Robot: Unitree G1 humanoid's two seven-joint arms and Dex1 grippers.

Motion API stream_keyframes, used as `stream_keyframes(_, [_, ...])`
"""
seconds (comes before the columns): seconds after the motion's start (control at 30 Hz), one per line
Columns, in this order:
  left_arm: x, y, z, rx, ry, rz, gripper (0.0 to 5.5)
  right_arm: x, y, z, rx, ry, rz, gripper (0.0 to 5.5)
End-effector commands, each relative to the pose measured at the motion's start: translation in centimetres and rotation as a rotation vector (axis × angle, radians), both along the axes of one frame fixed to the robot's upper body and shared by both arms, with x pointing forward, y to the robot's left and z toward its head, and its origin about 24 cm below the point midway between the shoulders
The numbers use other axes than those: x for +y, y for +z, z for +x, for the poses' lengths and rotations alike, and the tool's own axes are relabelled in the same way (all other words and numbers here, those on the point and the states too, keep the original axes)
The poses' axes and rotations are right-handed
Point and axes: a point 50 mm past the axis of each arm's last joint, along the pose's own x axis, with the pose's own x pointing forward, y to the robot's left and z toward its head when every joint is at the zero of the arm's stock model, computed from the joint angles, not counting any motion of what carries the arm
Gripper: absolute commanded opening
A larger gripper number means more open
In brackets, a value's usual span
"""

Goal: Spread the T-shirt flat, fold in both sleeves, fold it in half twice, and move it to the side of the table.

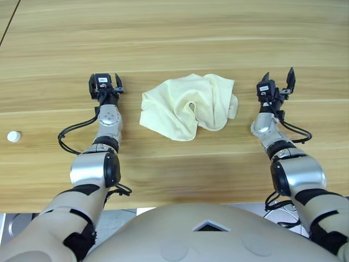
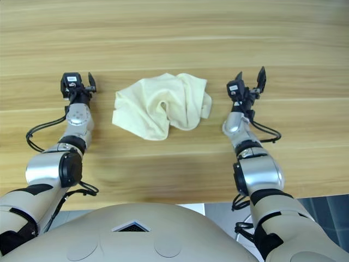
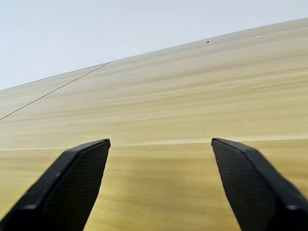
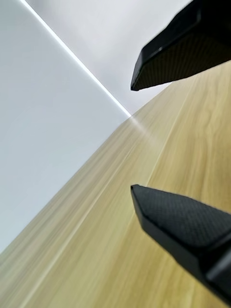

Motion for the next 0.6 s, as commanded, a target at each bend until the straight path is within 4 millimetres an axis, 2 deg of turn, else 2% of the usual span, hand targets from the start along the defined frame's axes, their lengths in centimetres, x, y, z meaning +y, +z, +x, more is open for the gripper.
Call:
stream_keyframes(0.03, [-0.51, 0.55, 0.57, -0.018, -0.014, -0.002, 3.91, -0.42, 0.11, -0.09, -0.004, -0.007, -0.003, 3.62])
stream_keyframes(0.6, [-0.63, 0.6, 0.62, -0.021, -0.015, -0.003, 3.91, -0.49, 0.12, -0.12, -0.007, -0.009, 0.001, 3.62])
